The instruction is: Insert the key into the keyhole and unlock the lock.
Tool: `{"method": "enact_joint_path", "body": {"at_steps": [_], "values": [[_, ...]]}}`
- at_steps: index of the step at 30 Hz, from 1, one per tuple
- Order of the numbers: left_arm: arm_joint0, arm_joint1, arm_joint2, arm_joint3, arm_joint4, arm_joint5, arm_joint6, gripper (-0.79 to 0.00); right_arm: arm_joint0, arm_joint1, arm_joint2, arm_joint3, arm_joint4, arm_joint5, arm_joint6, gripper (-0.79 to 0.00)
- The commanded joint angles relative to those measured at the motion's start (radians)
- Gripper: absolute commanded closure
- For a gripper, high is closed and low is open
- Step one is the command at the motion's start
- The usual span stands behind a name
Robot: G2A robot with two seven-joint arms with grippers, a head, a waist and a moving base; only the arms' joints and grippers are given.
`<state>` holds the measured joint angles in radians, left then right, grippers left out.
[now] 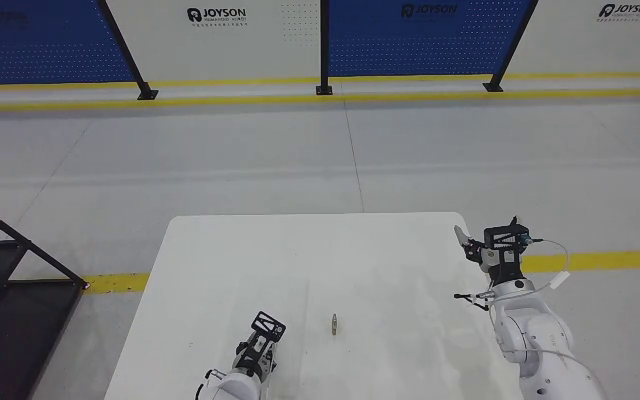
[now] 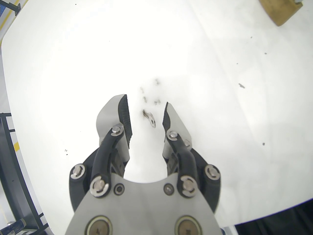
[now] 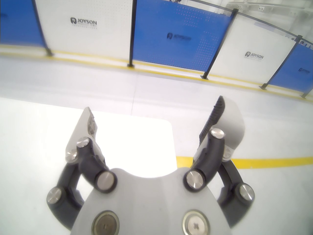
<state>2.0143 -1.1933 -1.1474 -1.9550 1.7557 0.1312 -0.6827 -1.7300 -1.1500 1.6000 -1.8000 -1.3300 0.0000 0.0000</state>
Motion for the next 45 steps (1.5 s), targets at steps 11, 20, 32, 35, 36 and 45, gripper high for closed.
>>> {"method": "enact_joint_path", "body": {"at_steps": [11, 20, 32, 35, 36, 45], "values": [[0.002, -0.002, -0.004, 0.011, 0.011, -0.001, 0.001, -0.243, 0.0, 0.0, 0.0, 0.0, 0.0, 0.0, 0.0, -0.785], [0.004, -0.004, -0.004, 0.011, 0.02, 0.004, -0.004, -0.182, 0.0, 0.0, 0.0, 0.0, 0.0, 0.0, 0.0, -0.785], [0.012, -0.005, -0.012, 0.007, 0.027, 0.012, 0.01, 0.0, 0.0, 0.0, 0.0, 0.0, 0.0, 0.0, 0.0, -0.785], [0.018, -0.005, -0.016, 0.001, 0.027, 0.015, 0.018, 0.0, 0.0, 0.0, 0.0, 0.0, 0.0, 0.0, 0.0, -0.785], [0.021, -0.005, -0.019, -0.003, 0.027, 0.017, 0.02, 0.0, 0.0, 0.0, 0.0, 0.0, 0.0, 0.0, 0.0, -0.785], [0.064, 0.0, -0.064, -0.058, -0.021, -0.01, 0.045, 0.0, 0.0, 0.0, 0.0, 0.0, 0.0, 0.0, 0.0, -0.785]]}}
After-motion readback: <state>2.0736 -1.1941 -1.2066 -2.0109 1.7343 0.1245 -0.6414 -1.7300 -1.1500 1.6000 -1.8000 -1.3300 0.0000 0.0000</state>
